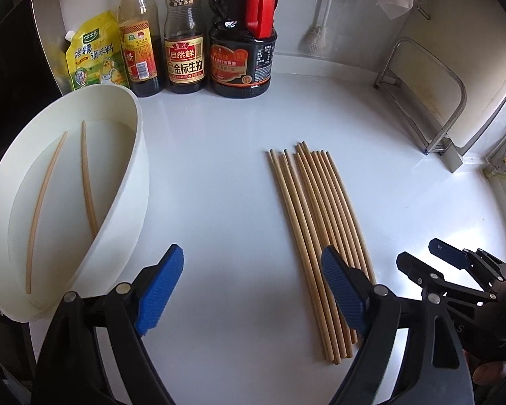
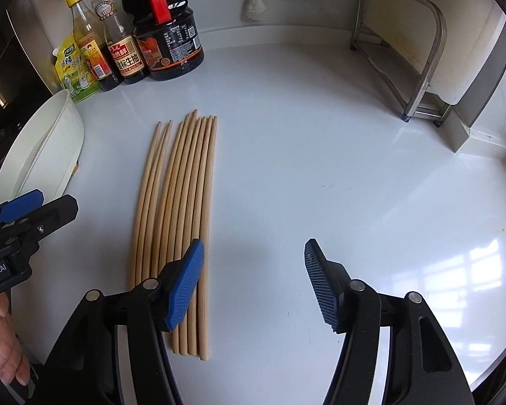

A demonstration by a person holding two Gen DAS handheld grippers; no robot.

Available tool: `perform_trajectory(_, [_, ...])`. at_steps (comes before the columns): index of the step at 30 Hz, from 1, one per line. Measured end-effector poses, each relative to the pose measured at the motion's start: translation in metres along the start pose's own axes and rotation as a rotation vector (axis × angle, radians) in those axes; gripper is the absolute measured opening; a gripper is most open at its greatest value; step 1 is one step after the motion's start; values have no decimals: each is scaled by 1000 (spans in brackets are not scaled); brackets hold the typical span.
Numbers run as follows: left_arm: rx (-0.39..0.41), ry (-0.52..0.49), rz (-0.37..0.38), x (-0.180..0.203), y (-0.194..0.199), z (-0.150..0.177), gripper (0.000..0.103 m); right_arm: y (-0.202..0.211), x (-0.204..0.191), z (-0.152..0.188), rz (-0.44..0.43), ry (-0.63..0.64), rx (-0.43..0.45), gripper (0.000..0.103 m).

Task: Organize utensils
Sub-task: 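Move both open tools back to the remaining chopsticks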

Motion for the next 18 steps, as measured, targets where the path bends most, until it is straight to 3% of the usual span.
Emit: perform_trajectory(18, [-66, 31, -47, -5, -31, 17, 82, -31, -9, -2, -22, 60, -23, 59])
Point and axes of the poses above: each gripper's, at about its wrist camera, not at the fingertips, and y roughly against the way its jaws point, x to its right, z to its underside, the point moved 6 cm from there along -y, roughly the way its jaws point, and after that the axes turned 3 degrees about -z, right-handed, at the moved point
